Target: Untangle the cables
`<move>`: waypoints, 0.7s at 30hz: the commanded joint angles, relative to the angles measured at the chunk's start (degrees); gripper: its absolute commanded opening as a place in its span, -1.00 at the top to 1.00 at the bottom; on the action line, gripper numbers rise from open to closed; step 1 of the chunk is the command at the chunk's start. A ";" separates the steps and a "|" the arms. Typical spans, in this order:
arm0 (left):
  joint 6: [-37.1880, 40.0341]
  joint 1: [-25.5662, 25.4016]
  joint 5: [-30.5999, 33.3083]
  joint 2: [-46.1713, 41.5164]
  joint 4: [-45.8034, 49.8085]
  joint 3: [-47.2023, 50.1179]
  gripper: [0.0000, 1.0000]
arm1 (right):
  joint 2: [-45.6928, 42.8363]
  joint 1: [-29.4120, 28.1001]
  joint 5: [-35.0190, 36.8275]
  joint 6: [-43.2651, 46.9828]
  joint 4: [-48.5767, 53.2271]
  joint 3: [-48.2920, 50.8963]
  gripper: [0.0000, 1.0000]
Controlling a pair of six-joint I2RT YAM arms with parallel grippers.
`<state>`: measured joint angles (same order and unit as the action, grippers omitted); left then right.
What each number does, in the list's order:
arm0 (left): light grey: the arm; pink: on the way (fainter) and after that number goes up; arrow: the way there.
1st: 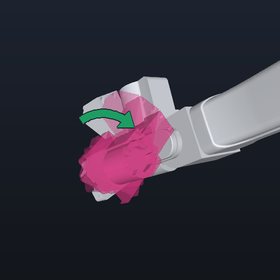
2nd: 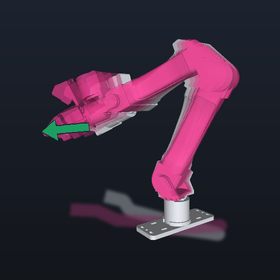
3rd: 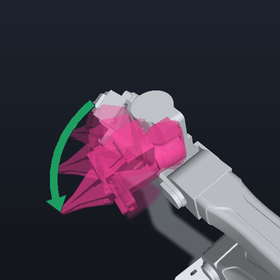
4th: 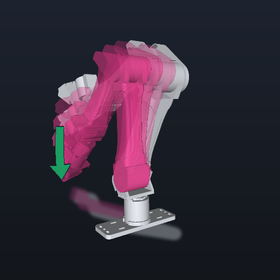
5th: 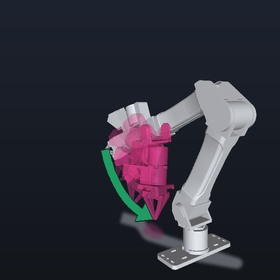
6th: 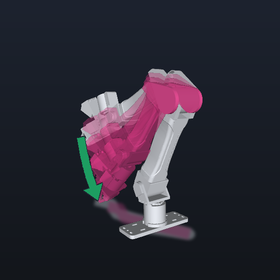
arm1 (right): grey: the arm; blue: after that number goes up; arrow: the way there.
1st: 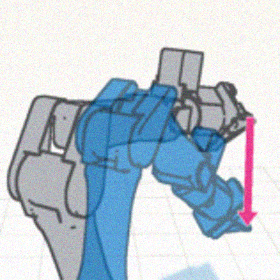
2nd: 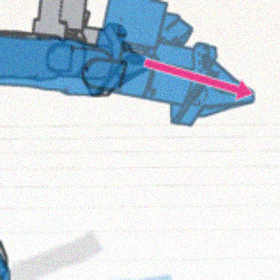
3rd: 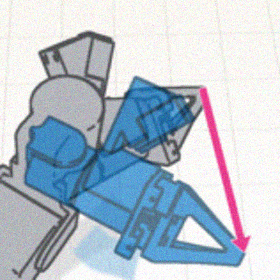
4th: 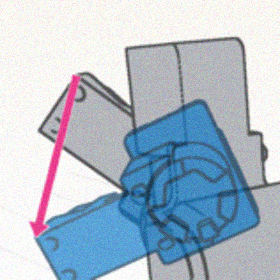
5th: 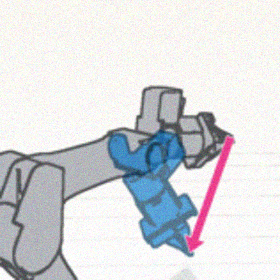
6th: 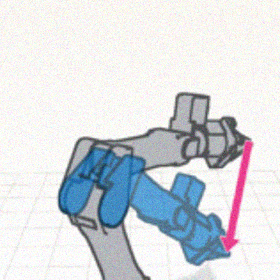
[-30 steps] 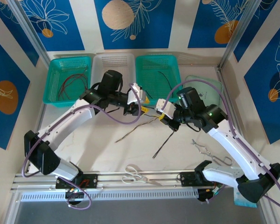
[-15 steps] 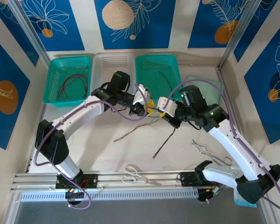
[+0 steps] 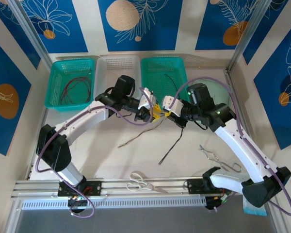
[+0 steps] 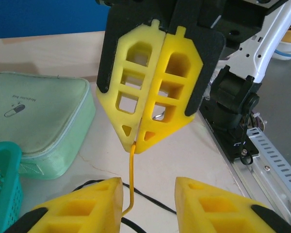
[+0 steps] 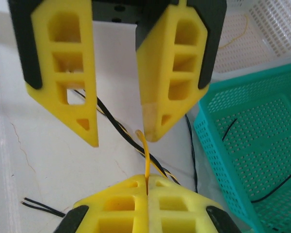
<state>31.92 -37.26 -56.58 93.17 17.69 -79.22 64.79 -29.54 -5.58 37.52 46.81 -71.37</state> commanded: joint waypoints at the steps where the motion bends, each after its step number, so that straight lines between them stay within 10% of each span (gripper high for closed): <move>1: -1.45 -0.06 -1.53 -0.28 -2.88 -0.30 0.32 | 0.29 -0.52 -2.30 1.03 -0.11 -1.62 1.00; 9: -3.77 -0.27 -1.34 1.16 -1.45 -2.66 1.00 | 0.94 -0.78 -1.59 1.76 -0.56 -2.73 1.00; 15: -7.50 -0.10 0.72 1.53 -0.23 -4.71 1.00 | -0.53 -0.30 0.60 2.16 -2.72 -1.44 0.99; 18: -19.09 0.63 5.31 1.74 -3.98 -5.36 1.00 | -3.29 0.74 2.91 1.57 -7.07 0.80 0.01; 21: -32.00 2.13 8.51 2.72 -5.67 -7.68 1.00 | -8.28 1.72 4.18 1.76 -14.01 5.65 -0.26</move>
<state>14.26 -36.84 -51.94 94.65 15.20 -83.59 61.28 -28.62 -3.03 39.00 39.77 -68.73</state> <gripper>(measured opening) 0.052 0.611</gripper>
